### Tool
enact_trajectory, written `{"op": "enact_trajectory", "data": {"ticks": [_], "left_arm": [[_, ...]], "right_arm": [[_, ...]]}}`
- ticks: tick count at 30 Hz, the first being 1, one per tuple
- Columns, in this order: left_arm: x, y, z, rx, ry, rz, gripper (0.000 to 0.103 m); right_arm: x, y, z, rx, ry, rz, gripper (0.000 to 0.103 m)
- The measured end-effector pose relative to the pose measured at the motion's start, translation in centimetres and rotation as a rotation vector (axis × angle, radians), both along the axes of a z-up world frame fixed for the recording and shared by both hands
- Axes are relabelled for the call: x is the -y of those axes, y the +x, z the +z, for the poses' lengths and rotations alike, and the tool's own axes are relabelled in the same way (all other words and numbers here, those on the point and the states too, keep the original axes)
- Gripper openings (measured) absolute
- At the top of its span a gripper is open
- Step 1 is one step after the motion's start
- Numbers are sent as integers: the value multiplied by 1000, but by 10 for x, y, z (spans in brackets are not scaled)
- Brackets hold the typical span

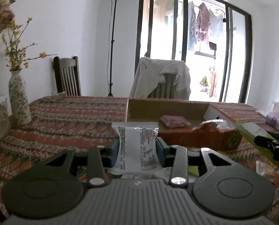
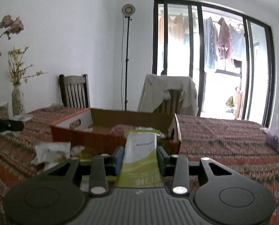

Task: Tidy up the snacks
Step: 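Carry both items over the cardboard box and open both tools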

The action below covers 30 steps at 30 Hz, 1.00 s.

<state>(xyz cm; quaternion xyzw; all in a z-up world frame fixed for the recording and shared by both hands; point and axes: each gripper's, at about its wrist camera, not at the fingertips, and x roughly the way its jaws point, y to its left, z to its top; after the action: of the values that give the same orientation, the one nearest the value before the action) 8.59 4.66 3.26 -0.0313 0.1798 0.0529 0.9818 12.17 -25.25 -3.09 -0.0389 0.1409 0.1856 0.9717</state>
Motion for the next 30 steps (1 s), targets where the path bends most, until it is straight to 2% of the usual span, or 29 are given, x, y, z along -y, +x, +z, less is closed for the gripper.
{"op": "enact_trajectory", "data": {"ticks": [6, 16, 21, 24, 30], "left_arm": [[8, 30, 14, 23, -7, -29, 42], [5, 103, 26, 15, -45, -14, 42], [6, 142, 19, 7, -82, 10, 42], [5, 161, 14, 14, -77, 47, 42], [-2, 182, -1, -6, -81, 55, 42]], "right_arm": [[-9, 22, 26, 60, 17, 3, 37], [-29, 94, 50, 44, 55, -13, 37], [-45, 133, 48, 38, 73, -47, 37], [-53, 149, 41, 36, 80, -72, 37], [-54, 165, 24, -19, 71, -53, 37]]}}
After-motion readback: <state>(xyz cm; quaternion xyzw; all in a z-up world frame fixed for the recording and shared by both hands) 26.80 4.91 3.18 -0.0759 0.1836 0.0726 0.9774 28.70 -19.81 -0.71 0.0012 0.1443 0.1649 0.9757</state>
